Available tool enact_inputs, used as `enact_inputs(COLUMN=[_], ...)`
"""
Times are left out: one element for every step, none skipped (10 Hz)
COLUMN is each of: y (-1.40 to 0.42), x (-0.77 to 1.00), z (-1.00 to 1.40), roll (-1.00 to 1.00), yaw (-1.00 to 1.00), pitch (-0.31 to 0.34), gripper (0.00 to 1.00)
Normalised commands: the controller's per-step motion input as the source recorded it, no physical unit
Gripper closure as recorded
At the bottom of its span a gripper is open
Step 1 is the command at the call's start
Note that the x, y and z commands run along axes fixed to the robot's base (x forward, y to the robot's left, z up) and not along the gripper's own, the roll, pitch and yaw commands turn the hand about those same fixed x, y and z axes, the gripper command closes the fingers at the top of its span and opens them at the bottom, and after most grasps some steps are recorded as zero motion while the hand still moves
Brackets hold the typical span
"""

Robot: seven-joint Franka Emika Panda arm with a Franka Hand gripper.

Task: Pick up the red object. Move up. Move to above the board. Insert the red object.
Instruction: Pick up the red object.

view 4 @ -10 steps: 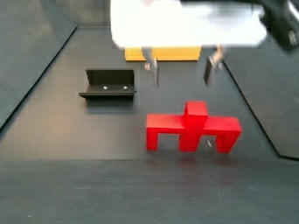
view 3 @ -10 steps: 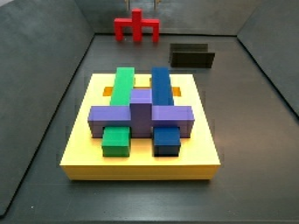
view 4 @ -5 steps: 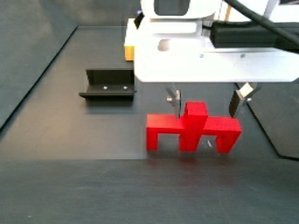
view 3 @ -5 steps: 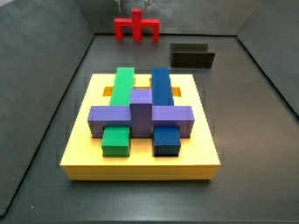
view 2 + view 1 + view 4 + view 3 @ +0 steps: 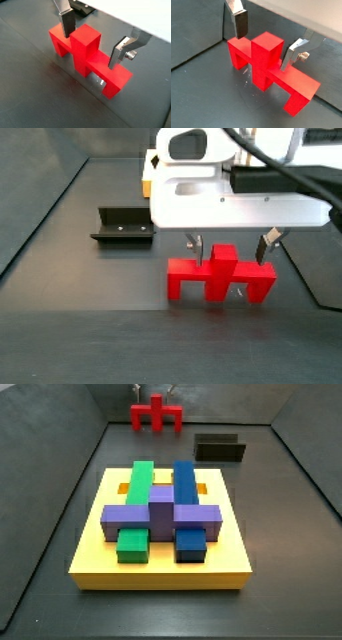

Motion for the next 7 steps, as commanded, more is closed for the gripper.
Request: enact_inputs(y=[0.0,0.0,0.0,0.0,0.0,0.0,0.0], x=[0.17,0.03,0.04,0.0,0.0,0.0,0.0], z=[-0.17,-0.07,0.0,0.0,0.0,0.0,0.0], roll=[0.0,0.0,0.0,0.0,0.0,0.0,0.0], yaw=[0.28,0.06,0.02,0.0,0.0,0.0,0.0], pitch=[0.011,0.0,0.01,0.0,0.0,0.0,0.0], gripper=[0.0,0.0,0.0,0.0,1.0,1.0,1.0])
